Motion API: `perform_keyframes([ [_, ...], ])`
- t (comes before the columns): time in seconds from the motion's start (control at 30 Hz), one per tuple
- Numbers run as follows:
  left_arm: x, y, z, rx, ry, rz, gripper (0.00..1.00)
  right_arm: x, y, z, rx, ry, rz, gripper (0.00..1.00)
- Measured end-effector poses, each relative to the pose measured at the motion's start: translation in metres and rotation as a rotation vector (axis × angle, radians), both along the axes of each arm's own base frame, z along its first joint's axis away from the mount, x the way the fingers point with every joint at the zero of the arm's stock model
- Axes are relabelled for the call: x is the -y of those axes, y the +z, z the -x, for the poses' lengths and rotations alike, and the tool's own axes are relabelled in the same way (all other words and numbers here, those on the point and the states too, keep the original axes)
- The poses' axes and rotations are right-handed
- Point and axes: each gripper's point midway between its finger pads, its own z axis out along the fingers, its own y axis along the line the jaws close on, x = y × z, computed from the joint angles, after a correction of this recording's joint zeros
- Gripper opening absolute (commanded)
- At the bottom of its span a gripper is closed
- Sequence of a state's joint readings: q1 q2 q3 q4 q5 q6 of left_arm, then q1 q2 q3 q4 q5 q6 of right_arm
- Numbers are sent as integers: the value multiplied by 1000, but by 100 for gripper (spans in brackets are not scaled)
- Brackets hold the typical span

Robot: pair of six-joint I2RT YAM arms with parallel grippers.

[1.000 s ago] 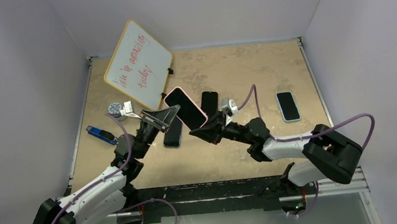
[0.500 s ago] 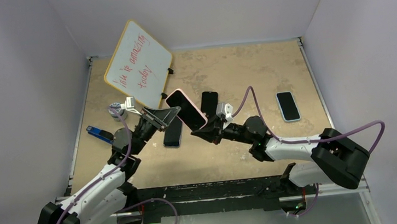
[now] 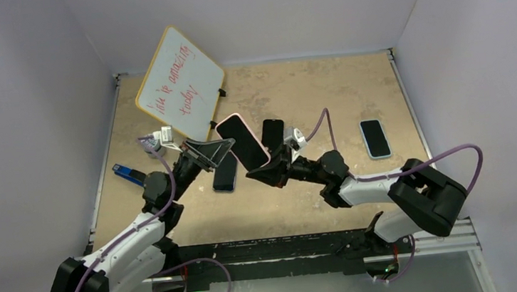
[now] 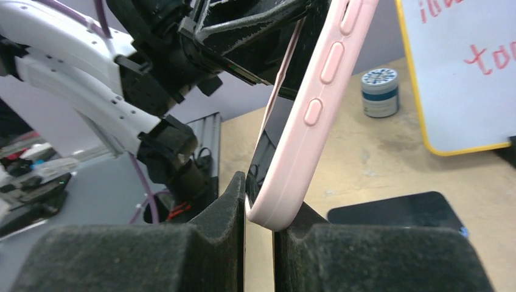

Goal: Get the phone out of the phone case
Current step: Remove the phone case from the phone.

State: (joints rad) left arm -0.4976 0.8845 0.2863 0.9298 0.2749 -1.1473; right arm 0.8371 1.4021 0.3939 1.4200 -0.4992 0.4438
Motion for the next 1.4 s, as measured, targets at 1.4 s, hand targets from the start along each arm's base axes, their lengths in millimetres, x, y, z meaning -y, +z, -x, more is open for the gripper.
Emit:
perform_keyframes([
  [1.4, 8, 21, 33, 111, -149, 76, 0, -7, 18, 26, 54, 132, 29, 2],
])
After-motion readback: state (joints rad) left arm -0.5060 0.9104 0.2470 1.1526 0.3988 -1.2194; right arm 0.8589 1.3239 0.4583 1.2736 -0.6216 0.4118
